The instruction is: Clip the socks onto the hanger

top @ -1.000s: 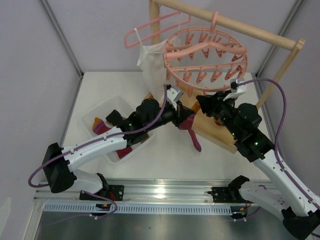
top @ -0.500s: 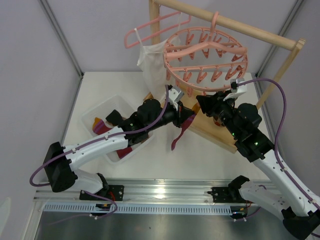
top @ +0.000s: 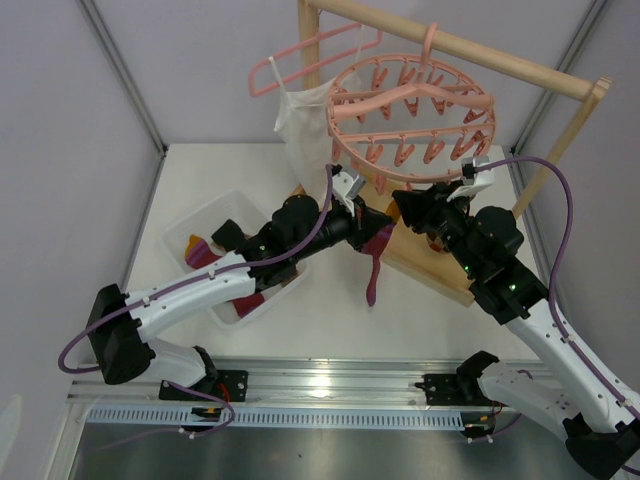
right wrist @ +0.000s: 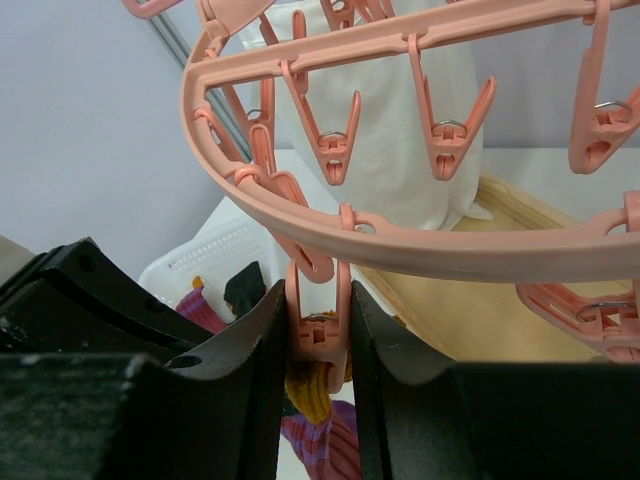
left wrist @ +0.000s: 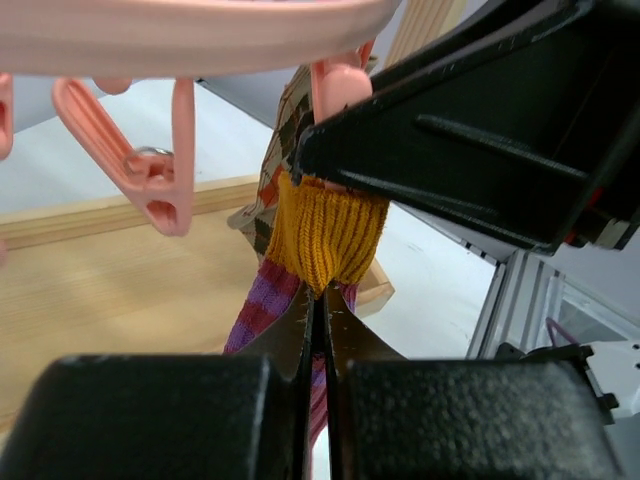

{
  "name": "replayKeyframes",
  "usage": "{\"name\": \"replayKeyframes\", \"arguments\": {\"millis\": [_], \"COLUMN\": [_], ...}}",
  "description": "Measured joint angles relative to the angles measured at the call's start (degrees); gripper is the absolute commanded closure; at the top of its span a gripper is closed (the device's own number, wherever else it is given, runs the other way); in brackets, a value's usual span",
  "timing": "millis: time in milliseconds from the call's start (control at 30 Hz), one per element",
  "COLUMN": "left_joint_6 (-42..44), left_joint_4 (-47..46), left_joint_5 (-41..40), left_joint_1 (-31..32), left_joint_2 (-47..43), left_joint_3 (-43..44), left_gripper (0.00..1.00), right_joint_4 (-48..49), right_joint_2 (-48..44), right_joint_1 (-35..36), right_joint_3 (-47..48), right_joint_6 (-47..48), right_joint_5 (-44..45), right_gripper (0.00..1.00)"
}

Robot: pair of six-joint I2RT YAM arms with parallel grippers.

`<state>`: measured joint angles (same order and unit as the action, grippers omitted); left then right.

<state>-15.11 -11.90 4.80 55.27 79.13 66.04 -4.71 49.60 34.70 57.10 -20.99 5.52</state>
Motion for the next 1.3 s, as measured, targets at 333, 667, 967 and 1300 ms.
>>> {"name": "replayKeyframes", "arguments": {"millis": [333, 667, 967, 1300], "left_joint_6": [-2.9, -4.3, -4.3, -5.5], "left_joint_4": [-0.9, -1.9, -2.2, -1.7], "left_joint_5": [0.3, 1.0, 1.6, 1.7], "left_joint_1": [0.0, 0.0, 0.1, 0.2], "left_joint_2": [0.7, 1.7, 2.3, 2.3], "left_joint_3": [1.2, 1.2, 1.2, 1.2], "left_gripper": [0.98, 0.96, 0.68, 0.01], "right_joint_4": [0.3, -1.5, -5.3, -13.2], "right_joint_2": [-0.2, -2.5, -3.4, -5.1], "right_joint_1": [0.0, 0.0, 0.0, 0.0], "right_joint_3": [0.0, -0.1, 0.0, 5.0], "right_joint_6": [-0.4, -0.4, 0.3, 4.6], "right_joint_5": [0.1, 1.2, 2.9, 7.1], "right_gripper": [0.98, 0.5, 0.25, 0.24]}}
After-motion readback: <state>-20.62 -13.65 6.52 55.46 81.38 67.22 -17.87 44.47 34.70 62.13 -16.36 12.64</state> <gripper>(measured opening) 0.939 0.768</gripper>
